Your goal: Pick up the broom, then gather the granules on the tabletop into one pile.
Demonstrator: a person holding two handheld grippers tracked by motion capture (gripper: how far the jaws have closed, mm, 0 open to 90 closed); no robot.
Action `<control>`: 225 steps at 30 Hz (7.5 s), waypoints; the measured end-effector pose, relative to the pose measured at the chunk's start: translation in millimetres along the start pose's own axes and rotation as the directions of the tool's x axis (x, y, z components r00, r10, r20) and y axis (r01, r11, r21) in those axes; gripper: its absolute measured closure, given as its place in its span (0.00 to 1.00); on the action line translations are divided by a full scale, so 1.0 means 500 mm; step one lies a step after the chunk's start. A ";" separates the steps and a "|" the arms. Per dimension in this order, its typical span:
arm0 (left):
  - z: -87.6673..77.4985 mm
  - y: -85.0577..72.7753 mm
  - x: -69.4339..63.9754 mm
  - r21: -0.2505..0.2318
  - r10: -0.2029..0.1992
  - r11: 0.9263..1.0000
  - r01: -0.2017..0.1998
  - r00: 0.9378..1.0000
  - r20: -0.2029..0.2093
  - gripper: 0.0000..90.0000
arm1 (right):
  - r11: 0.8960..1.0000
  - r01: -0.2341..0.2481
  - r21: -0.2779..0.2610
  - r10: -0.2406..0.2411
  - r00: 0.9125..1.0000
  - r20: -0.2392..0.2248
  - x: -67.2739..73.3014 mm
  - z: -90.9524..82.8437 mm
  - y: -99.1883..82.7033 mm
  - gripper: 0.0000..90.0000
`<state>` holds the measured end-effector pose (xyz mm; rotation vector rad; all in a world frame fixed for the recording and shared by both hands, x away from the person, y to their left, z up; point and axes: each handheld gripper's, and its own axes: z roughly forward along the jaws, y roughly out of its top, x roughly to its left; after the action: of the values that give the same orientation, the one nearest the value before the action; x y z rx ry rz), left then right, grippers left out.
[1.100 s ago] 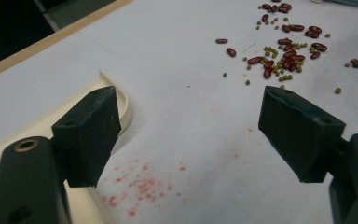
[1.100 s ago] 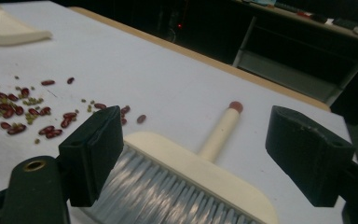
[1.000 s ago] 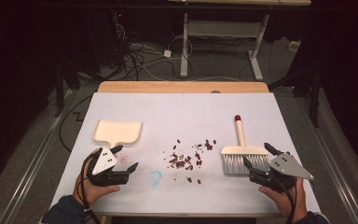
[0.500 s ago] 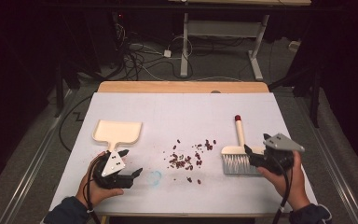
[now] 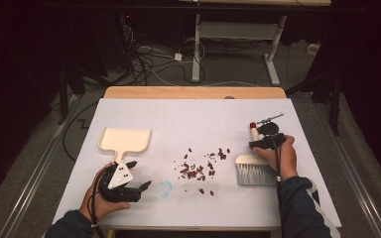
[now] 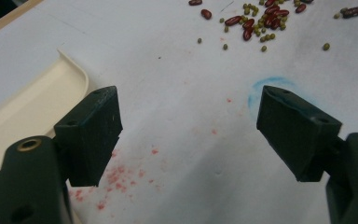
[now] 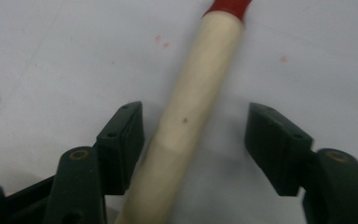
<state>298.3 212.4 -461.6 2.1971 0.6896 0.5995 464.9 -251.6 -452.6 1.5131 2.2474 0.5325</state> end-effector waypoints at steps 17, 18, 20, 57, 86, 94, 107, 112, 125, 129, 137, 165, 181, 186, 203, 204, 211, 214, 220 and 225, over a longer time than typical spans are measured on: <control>-0.016 -0.001 0.004 -0.015 -0.025 1.000 0.025 0.999 -0.026 0.24 | 0.999 -0.050 -0.010 0.050 0.999 -0.007 0.019 -0.001 0.005 0.78; -0.015 -0.001 0.002 -0.014 -0.022 1.000 0.022 0.999 -0.023 0.24 | 0.999 -0.047 -0.010 0.047 0.999 -0.003 0.020 -0.001 0.005 0.78; -0.015 0.000 0.000 -0.015 -0.023 1.000 0.023 1.000 -0.021 0.24 | 0.999 -0.052 -0.016 0.052 0.998 -0.021 0.016 -0.001 0.003 0.78; 0.176 0.342 -0.217 -0.247 -0.028 0.959 0.141 0.911 0.411 0.32 | 0.747 0.069 -0.662 -0.152 0.986 -0.069 0.167 -0.301 -0.084 0.78; 0.104 0.299 -0.128 -0.209 0.172 0.974 -0.083 0.874 0.455 0.73 | 0.652 0.295 -0.698 -0.576 0.791 -0.205 0.188 -0.339 -0.120 0.50; 0.090 0.266 -0.130 -0.174 0.277 0.960 -0.218 0.813 0.513 0.73 | 0.650 0.508 -0.565 -0.738 0.601 -0.308 0.209 -0.267 -0.128 0.46; 0.091 0.252 -0.128 -0.184 0.323 0.946 -0.265 0.791 0.520 0.69 | 0.604 0.583 -0.543 -0.797 0.460 -0.393 0.260 -0.211 -0.136 0.73; 0.070 0.241 -0.097 -0.183 0.282 0.956 -0.228 0.885 0.370 0.52 | 0.612 0.562 -0.557 -0.786 0.511 -0.348 0.247 -0.217 -0.126 0.75; -0.002 0.082 0.022 -0.110 0.052 0.992 -0.061 0.995 -0.083 0.23 | 0.735 0.445 -0.512 -0.620 0.746 -0.243 0.177 -0.214 -0.096 0.75; -0.015 0.040 0.031 -0.062 0.038 0.997 -0.047 0.989 -0.140 0.23 | 0.753 0.421 -0.506 -0.590 0.772 -0.236 0.163 -0.216 -0.093 0.75; -0.032 -0.016 0.035 -0.003 0.013 1.000 -0.014 0.990 -0.141 0.23 | 0.767 0.419 -0.486 -0.534 0.837 -0.122 0.130 -0.209 -0.075 0.75; -0.029 -0.019 0.035 0.003 -0.011 1.000 0.011 0.994 -0.111 0.23 | 0.823 0.494 -0.280 -0.490 0.867 0.089 0.241 -0.059 0.005 0.75; -0.026 -0.017 0.036 -0.001 -0.019 1.000 0.019 0.995 -0.097 0.23 | 0.721 0.592 -0.359 -0.630 0.776 0.015 0.346 -0.104 -0.030 0.75; -0.028 -0.017 0.036 -0.001 -0.018 1.000 0.018 0.995 -0.095 0.23 | 0.725 0.570 -0.387 -0.608 0.794 0.029 0.329 -0.126 -0.023 0.75; -0.068 -0.029 0.077 -0.092 -0.139 0.988 0.125 0.976 -0.170 0.23 | 0.742 0.449 -0.498 -0.667 0.568 -0.481 0.417 -0.216 -0.102 0.75; -0.071 -0.029 0.080 -0.106 -0.160 0.984 0.143 0.973 -0.167 0.23 | 0.742 0.449 -0.498 -0.667 0.568 -0.481 0.417 -0.216 -0.102 0.75; -0.075 -0.032 0.086 -0.138 -0.204 0.973 0.185 0.969 -0.136 0.23 | 0.774 0.455 -0.440 -0.633 0.575 -0.518 0.422 -0.162 -0.100 0.75; -0.073 -0.029 0.082 -0.136 -0.196 0.975 0.179 0.972 -0.129 0.23 | 0.802 0.425 -0.420 -0.597 0.608 -0.523 0.408 -0.146 -0.087 0.75; -0.068 -0.027 0.078 -0.121 -0.178 0.979 0.164 0.976 -0.121 0.23 | 0.833 0.382 -0.400 -0.548 0.674 -0.496 0.385 -0.110 -0.056 0.75; -0.064 -0.027 0.077 -0.109 -0.172 0.981 0.160 0.978 -0.115 0.23 | 0.861 0.339 -0.380 -0.496 0.727 -0.475 0.372 -0.098 -0.044 0.74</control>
<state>304.0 261.0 -444.7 1.9998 0.8804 0.6721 357.7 -90.8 -440.0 0.7062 2.6899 1.2000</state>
